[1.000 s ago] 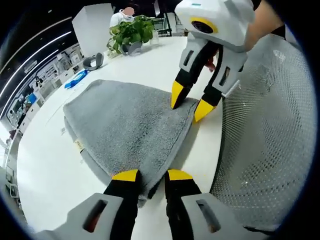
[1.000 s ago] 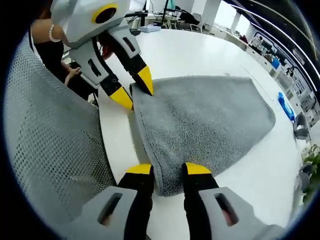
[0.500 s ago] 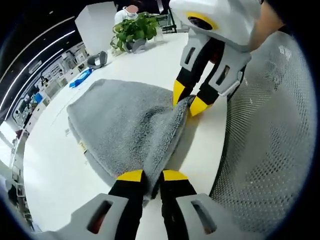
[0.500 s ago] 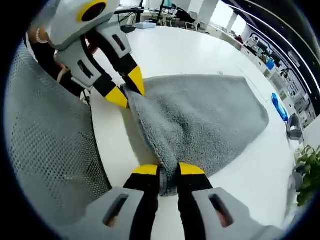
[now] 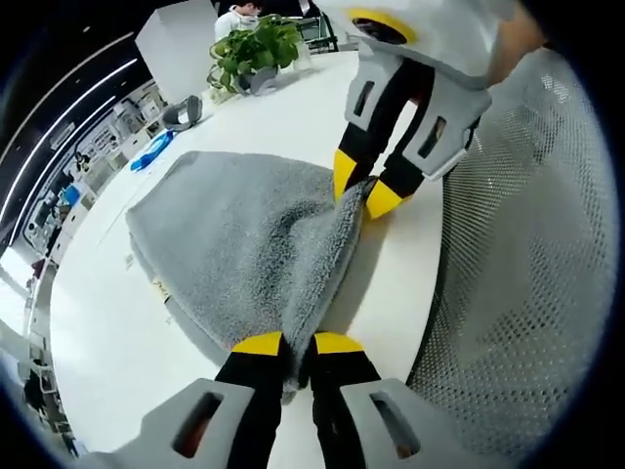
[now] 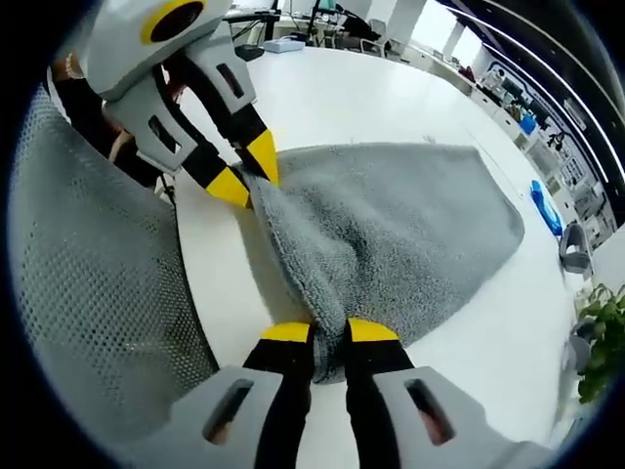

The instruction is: Fold the towel on the table until its edges align and the towel forms a compact rectangular stack.

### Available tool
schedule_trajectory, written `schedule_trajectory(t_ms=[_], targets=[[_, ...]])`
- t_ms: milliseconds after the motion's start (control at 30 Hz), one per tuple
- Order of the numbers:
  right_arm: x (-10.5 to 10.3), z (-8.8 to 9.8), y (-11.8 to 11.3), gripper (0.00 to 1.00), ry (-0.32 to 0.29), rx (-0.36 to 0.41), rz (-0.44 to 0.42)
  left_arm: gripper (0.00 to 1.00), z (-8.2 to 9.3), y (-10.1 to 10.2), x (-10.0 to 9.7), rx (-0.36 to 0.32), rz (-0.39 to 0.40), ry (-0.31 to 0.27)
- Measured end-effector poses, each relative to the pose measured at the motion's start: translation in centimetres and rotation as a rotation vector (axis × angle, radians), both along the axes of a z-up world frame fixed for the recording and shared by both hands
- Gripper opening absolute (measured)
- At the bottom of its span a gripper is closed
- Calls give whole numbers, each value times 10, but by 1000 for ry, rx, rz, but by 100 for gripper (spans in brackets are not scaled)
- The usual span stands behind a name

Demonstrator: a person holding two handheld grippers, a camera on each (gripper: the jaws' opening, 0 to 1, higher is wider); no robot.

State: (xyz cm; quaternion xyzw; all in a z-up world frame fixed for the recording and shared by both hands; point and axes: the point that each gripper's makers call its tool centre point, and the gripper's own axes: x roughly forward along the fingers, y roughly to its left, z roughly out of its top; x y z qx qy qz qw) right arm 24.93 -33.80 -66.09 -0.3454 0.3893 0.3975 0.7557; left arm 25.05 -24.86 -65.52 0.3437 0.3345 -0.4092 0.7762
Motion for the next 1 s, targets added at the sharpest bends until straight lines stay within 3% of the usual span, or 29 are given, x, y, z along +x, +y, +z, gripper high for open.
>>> schedule_trajectory(t_ms=[200,533,600,700,1000], targets=[[-1,2,-1,8,20,-8,-3,9,0,-1,-2,76,-30,14],[-11,3,-2,7,62,-9,-12,8,0,-1,-13,107,-37,91],[-13,5,-1,7,81,-8,-14,8,2,-1,-17,116,-38,120],[-20,5,-1,7,123,-5,-20,8,4,0,-28,126,-25,214],[-25,20,1,6,125,31,-11,8,17,4,-30,95,-24,217]])
